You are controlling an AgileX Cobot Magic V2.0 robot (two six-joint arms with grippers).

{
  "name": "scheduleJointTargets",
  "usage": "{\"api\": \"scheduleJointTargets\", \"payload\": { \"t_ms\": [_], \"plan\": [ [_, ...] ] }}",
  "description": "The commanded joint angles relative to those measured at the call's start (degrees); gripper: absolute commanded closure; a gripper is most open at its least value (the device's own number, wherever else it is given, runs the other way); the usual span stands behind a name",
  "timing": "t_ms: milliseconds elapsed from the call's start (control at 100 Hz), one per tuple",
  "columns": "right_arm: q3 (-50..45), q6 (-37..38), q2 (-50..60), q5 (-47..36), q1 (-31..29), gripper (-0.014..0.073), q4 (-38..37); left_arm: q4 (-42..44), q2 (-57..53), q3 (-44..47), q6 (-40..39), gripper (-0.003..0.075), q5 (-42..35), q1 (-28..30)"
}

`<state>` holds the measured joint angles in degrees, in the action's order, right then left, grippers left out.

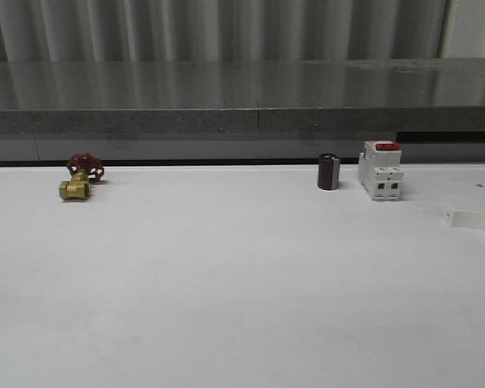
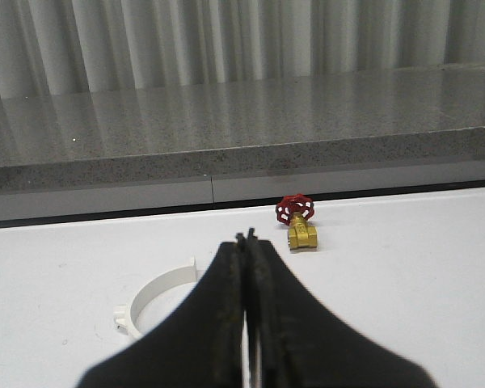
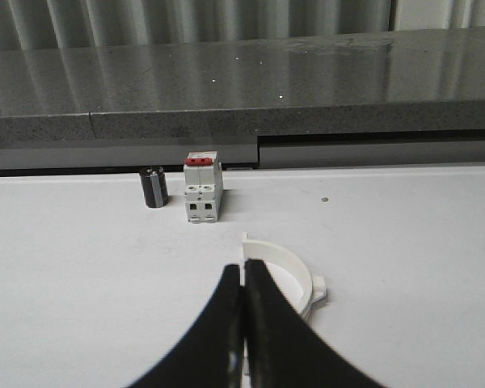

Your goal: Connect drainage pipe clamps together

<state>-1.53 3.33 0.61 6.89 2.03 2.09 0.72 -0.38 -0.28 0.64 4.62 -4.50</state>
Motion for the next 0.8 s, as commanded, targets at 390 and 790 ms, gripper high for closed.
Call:
{"api": "scheduleJointTargets", "payload": {
  "t_ms": [390, 790],
  "plan": [
    [0.83, -0.03, 1.12, -4.78, -0.33, 0.0711, -0.60, -0.72, -1.74, 0.83, -0.64, 0.0740, -4.25, -0.36],
    [0.83, -0.03, 1.12, -4.78, -0.33, 0.0711, -0.60, -2.55, 12.11, -19.60, -0.64, 0.0740, 13.47, -0.36]
  ]
}}
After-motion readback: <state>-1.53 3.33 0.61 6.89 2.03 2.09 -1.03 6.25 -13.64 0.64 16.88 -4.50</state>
